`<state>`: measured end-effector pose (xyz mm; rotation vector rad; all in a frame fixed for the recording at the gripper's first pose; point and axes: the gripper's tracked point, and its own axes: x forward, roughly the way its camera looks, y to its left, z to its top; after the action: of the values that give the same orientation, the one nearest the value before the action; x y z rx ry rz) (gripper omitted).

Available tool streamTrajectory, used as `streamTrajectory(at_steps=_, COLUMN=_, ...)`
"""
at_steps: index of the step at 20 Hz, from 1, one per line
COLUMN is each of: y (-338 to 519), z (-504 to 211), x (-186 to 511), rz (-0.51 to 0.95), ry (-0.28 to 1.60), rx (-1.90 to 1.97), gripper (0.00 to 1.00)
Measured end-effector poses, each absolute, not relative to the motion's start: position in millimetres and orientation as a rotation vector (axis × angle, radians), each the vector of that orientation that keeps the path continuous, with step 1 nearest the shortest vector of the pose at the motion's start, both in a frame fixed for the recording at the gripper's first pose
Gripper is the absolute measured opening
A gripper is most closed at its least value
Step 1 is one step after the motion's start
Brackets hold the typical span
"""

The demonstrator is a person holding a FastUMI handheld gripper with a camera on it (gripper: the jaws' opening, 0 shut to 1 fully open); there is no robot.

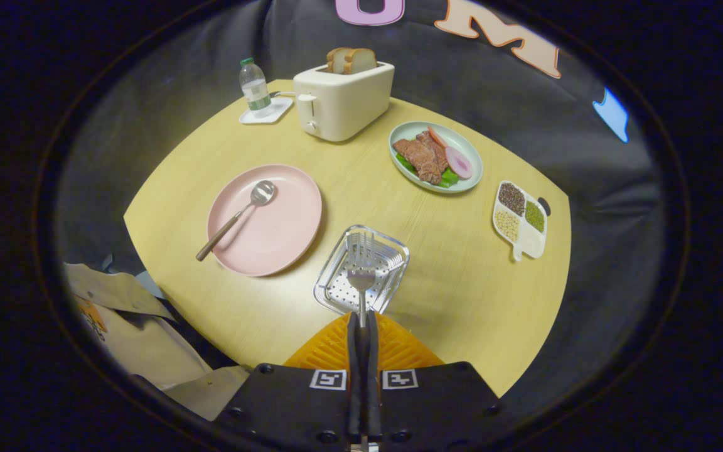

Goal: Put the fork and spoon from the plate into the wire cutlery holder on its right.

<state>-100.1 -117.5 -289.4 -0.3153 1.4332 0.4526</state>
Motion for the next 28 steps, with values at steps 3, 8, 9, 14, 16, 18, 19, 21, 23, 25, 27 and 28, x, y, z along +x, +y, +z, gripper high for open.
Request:
streamTrajectory(at_steps=3, y=-119, z=-301, x=-103, rz=0.468, ry=1.505, rx=-0.328, gripper=0.07)
streamTrajectory(at_steps=8, y=-117, z=-318, x=-99, rz=0.492, ry=1.605, rx=-0.371, gripper=0.07)
streamTrajectory(at_steps=9, y=-116, z=-321, x=-98, rz=0.502, ry=1.628, rx=-0.384, gripper=0.07)
streamTrajectory(at_steps=14, y=-111, z=-328, x=-92, rz=0.521, ry=1.705, rx=-0.412, gripper=0.07)
streamTrajectory(at_steps=16, y=-108, z=-331, x=-92, rz=0.522, ry=1.726, rx=-0.409, gripper=0.07)
streamTrajectory(at_steps=18, y=-106, z=-333, x=-93, rz=0.531, ry=1.734, rx=-0.419, gripper=0.07)
streamTrajectory(at_steps=19, y=-105, z=-333, x=-93, rz=0.531, ry=1.742, rx=-0.420, gripper=0.10)
streamTrajectory(at_steps=21, y=-101, z=-333, x=-89, rz=0.536, ry=1.705, rx=-0.413, gripper=0.16)
streamTrajectory(at_steps=23, y=-99, z=-330, x=-82, rz=0.524, ry=1.655, rx=-0.400, gripper=0.28)
streamTrajectory(at_steps=25, y=-96, z=-328, x=-78, rz=0.495, ry=1.603, rx=-0.355, gripper=0.46)
streamTrajectory(at_steps=27, y=-90, z=-326, x=-77, rz=0.461, ry=1.553, rx=-0.291, gripper=0.64)
streamTrajectory(at_steps=28, y=-86, z=-320, x=-75, rz=0.442, ry=1.520, rx=-0.258, gripper=0.74)
